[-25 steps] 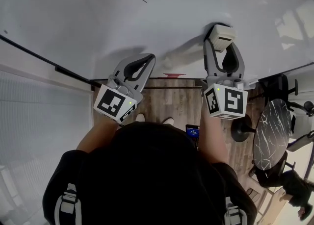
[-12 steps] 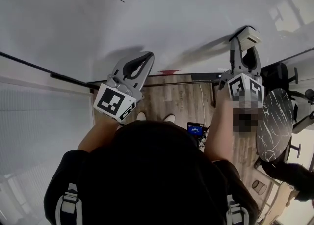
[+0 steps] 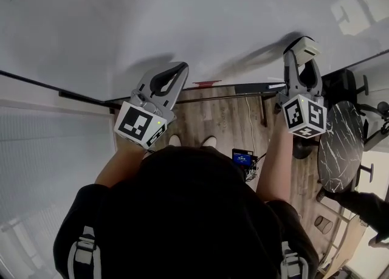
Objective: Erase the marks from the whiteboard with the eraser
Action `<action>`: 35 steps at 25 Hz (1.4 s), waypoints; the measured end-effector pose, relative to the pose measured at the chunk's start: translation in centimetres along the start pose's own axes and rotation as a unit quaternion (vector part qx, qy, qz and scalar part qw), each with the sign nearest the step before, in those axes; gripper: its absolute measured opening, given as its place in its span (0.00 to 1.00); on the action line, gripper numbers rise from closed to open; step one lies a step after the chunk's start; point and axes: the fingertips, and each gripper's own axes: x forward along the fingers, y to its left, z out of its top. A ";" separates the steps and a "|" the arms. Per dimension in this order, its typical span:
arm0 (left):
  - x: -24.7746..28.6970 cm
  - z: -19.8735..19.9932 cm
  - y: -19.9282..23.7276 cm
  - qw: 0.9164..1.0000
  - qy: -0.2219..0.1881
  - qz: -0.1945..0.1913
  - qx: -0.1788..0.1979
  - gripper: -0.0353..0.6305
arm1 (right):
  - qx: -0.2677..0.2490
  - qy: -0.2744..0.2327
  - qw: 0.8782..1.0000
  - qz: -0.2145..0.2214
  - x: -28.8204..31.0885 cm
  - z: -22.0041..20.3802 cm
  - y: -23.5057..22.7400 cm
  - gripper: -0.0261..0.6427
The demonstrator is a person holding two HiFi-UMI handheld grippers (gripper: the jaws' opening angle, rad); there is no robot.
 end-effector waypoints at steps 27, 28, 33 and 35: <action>-0.1 -4.3 -4.8 0.992 0.005 -0.121 -0.019 0.06 | 0.027 0.034 0.983 0.178 -11.1 -7.2 11.1 0.40; -0.1 -4.6 -5.1 0.992 0.006 -0.127 -0.023 0.06 | 0.022 0.039 0.983 0.180 -11.4 -7.7 11.5 0.40; 0.6 -6.0 -6.7 0.988 0.012 -0.155 -0.026 0.06 | 0.021 0.053 0.980 0.191 -12.5 -9.9 12.7 0.40; 0.9 -6.3 -7.3 0.986 0.016 -0.165 -0.025 0.06 | 0.019 0.058 0.981 0.186 -12.6 -10.4 12.7 0.40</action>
